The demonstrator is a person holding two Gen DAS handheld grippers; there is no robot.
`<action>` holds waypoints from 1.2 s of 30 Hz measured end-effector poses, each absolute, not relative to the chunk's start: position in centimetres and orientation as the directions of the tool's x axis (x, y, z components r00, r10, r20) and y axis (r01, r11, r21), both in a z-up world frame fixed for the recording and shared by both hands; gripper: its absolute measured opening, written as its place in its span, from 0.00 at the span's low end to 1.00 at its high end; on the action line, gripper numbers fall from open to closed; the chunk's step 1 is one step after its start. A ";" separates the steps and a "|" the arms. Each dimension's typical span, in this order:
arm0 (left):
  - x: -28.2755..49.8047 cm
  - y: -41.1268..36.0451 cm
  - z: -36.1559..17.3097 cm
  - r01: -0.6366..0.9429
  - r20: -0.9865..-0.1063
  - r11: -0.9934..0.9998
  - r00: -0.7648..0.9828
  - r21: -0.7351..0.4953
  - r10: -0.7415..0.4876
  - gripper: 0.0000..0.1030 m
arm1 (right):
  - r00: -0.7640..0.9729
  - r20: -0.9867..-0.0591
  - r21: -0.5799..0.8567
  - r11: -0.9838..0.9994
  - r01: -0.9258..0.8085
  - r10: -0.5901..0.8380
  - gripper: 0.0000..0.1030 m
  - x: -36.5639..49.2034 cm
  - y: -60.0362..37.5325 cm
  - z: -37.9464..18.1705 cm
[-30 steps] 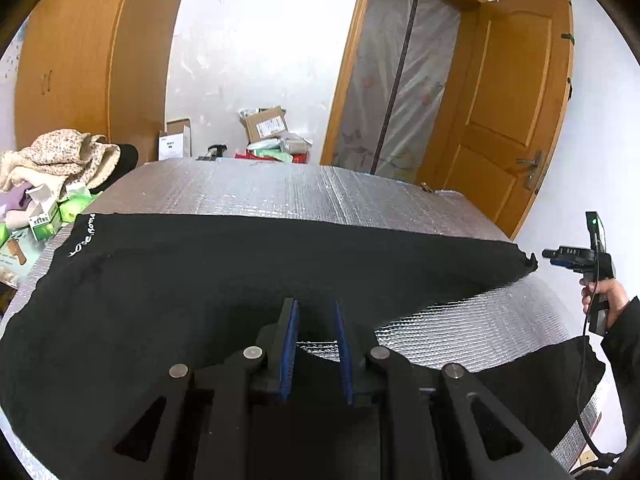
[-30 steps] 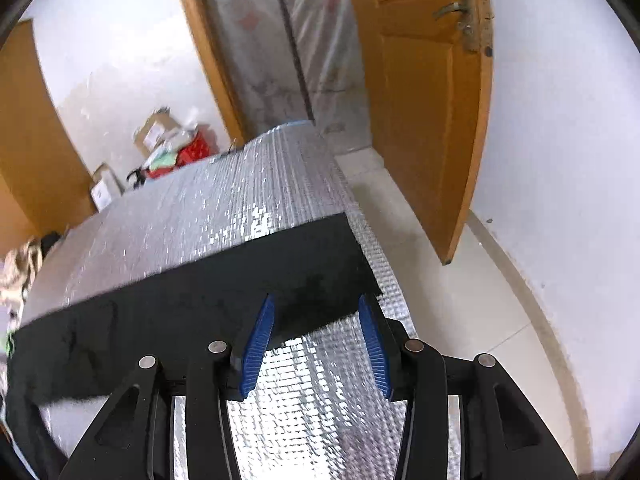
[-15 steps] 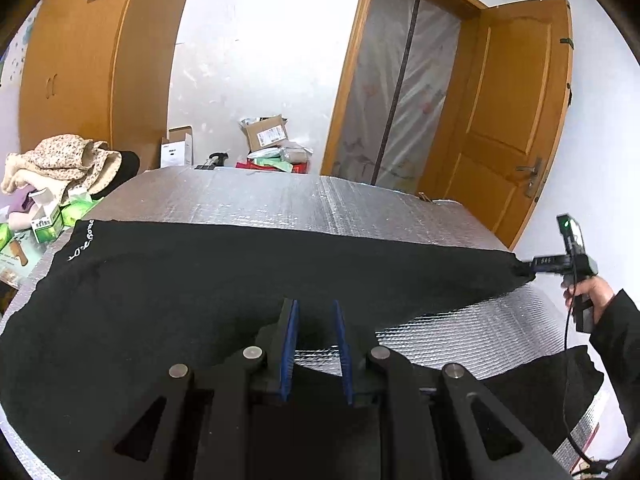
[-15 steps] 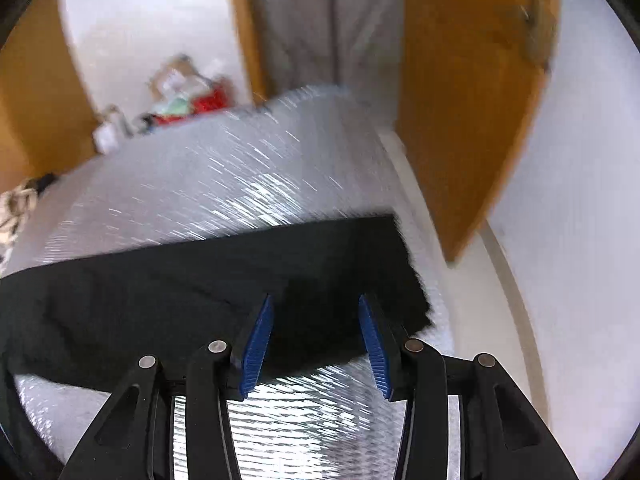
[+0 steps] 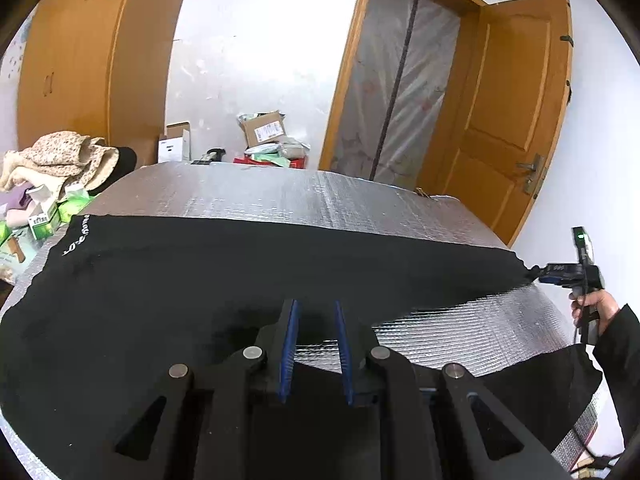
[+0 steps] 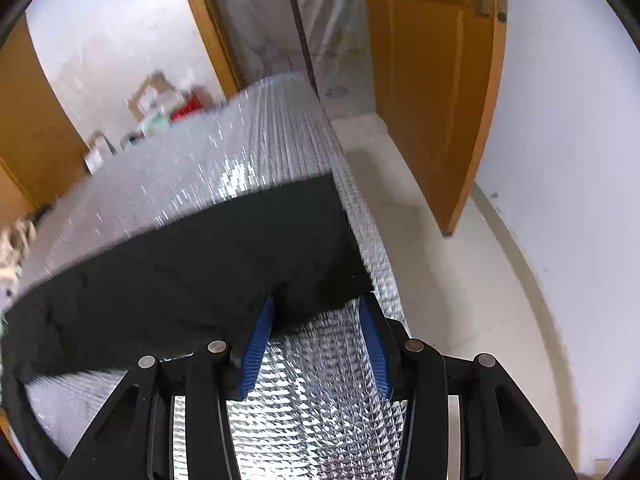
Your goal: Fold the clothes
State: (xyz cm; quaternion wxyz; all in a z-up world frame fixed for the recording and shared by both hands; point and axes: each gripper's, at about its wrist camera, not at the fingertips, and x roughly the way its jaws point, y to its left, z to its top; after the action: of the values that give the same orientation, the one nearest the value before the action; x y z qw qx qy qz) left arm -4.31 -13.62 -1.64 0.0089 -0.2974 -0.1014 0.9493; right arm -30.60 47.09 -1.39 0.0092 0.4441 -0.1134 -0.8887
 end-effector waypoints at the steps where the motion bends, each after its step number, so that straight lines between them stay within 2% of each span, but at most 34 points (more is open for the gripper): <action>1: -4.3 -13.8 -1.7 0.050 -0.566 -0.979 -0.821 -0.200 0.074 0.19 | -0.620 -0.772 0.257 -0.961 -0.105 -0.139 0.45 -30.6 47.8 -1.1; 7: -4.6 -13.7 -1.8 0.050 -0.563 -0.977 -0.823 -0.209 0.079 0.19 | -0.682 -0.699 0.415 -0.899 -0.141 -0.216 0.45 -30.2 50.0 -0.2; 10: -4.8 -13.6 -1.7 0.041 -0.556 -0.976 -0.826 -0.214 0.087 0.19 | -0.683 -0.680 0.450 -0.887 -0.103 -0.266 0.45 -30.8 49.5 -0.3; 13: -4.9 -13.5 -1.7 0.042 -0.555 -0.975 -0.827 -0.216 0.087 0.19 | -0.647 -0.717 0.437 -0.891 -0.126 -0.260 0.44 -31.7 49.2 -1.2; 17: -4.8 -13.6 -1.7 0.048 -0.555 -0.975 -0.828 -0.216 0.082 0.19 | -0.600 -0.764 0.444 -0.868 -0.222 -0.237 0.39 -32.1 50.6 -3.7; 22: -4.7 -13.7 -1.8 0.050 -0.555 -0.974 -0.827 -0.221 0.083 0.19 | -0.622 -0.751 0.469 -0.844 -0.262 -0.224 0.39 -30.5 51.7 -3.1; 30: -3.7 -14.5 -1.4 0.085 -0.550 -0.973 -0.834 -0.215 0.049 0.19 | -0.744 -0.618 0.503 -0.855 -0.125 -0.255 0.39 -23.8 50.6 4.5; 32: -3.0 -14.8 -1.3 0.099 -0.548 -0.973 -0.836 -0.207 0.032 0.19 | -0.768 -0.576 0.495 -0.867 -0.056 -0.279 0.39 -20.9 49.0 6.4; 36: -1.4 -15.4 -0.8 0.123 -0.542 -0.975 -0.840 -0.188 -0.001 0.19 | -0.777 -0.550 0.438 -0.898 0.043 -0.306 0.39 -15.7 44.9 7.7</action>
State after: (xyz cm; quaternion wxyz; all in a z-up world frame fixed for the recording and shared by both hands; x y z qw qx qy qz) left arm -1.40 -15.37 -0.77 -0.0325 -0.2806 -0.1081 0.9532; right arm -15.69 44.87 7.74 0.0948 0.3201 -0.2049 -0.9201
